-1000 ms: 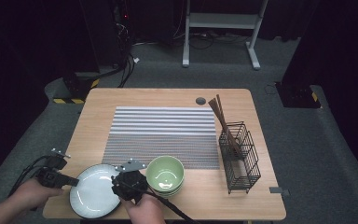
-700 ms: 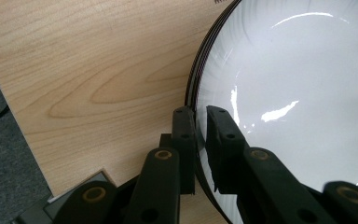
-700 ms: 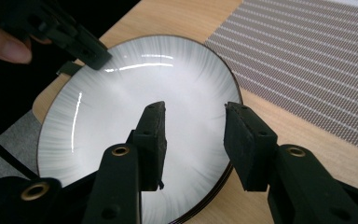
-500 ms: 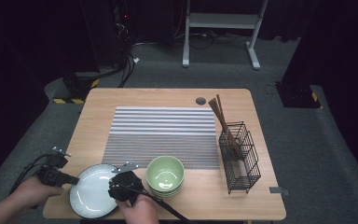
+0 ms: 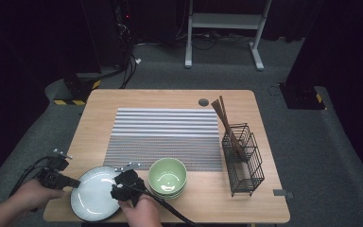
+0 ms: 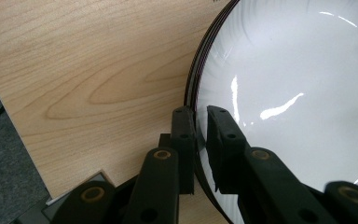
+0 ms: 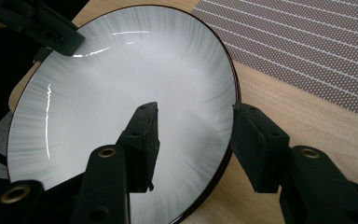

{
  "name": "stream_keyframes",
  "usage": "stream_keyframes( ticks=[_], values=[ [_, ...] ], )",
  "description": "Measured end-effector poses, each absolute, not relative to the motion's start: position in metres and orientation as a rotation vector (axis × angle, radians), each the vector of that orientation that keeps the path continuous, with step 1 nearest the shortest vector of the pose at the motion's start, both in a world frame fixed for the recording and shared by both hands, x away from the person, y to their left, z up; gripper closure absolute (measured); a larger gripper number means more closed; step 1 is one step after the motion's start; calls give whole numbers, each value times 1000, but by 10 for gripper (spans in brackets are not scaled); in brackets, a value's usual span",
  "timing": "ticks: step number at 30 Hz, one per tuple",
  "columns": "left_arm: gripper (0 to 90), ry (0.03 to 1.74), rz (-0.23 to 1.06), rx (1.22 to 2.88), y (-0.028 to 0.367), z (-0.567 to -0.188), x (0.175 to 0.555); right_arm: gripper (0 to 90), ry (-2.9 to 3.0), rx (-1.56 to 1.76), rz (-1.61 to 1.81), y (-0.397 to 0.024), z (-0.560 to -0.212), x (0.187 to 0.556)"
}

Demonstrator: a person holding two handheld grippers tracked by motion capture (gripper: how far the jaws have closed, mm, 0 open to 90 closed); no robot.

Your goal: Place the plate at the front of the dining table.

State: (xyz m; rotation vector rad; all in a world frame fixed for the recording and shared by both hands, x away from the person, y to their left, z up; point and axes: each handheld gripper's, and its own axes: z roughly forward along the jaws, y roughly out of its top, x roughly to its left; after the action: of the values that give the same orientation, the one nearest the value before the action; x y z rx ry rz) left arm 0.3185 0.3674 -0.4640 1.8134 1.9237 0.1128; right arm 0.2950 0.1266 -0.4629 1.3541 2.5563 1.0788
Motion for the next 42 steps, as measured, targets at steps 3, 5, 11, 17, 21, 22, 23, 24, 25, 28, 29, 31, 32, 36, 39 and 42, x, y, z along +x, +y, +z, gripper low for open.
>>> stream_keyframes(
  ticks=[3,5,11,17,21,22,23,24,25,28,29,31,32,36,39,42],
  values=[
    [802,1919,104,1823,368,-464,319,506,2550,1360,1070,126,-463,295],
    [802,1922,101,1814,368,-464,319,503,2561,1360,1068,126,-463,295],
    [800,1914,94,1808,370,-465,318,496,2558,1357,1035,126,-465,298],
    [799,1913,98,1791,370,-466,318,500,2577,1367,1026,128,-466,300],
    [788,1902,72,1808,372,-466,317,487,2583,1400,1046,128,-468,301],
    [789,1902,76,1804,372,-466,317,485,2580,1403,1045,128,-468,300],
    [789,1904,73,1798,373,-466,317,483,2581,1406,1045,129,-468,301],
    [789,1901,68,1807,373,-466,317,480,2583,1417,1043,129,-468,301],
    [789,1900,67,1809,374,-466,316,479,2586,1424,1046,128,-468,302],
    [786,1900,62,1805,374,-466,316,467,2592,1444,1049,128,-468,303],
    [782,1906,55,1792,375,-465,316,449,2600,1468,1053,128,-467,304],
    [769,1907,50,1789,375,-465,316,436,2605,1495,1064,128,-467,305],
    [769,1898,54,1805,377,-465,316,430,2606,1508,1064,128,-466,306],
    [768,1910,34,1780,377,-465,316,412,2605,1529,1060,129,-466,306],
    [761,1909,28,1761,377,-466,316,403,2600,1535,1060,130,-466,306],
    [761,1909,22,1760,378,-466,316,408,2598,1554,1053,130,-465,306]
  ],
)
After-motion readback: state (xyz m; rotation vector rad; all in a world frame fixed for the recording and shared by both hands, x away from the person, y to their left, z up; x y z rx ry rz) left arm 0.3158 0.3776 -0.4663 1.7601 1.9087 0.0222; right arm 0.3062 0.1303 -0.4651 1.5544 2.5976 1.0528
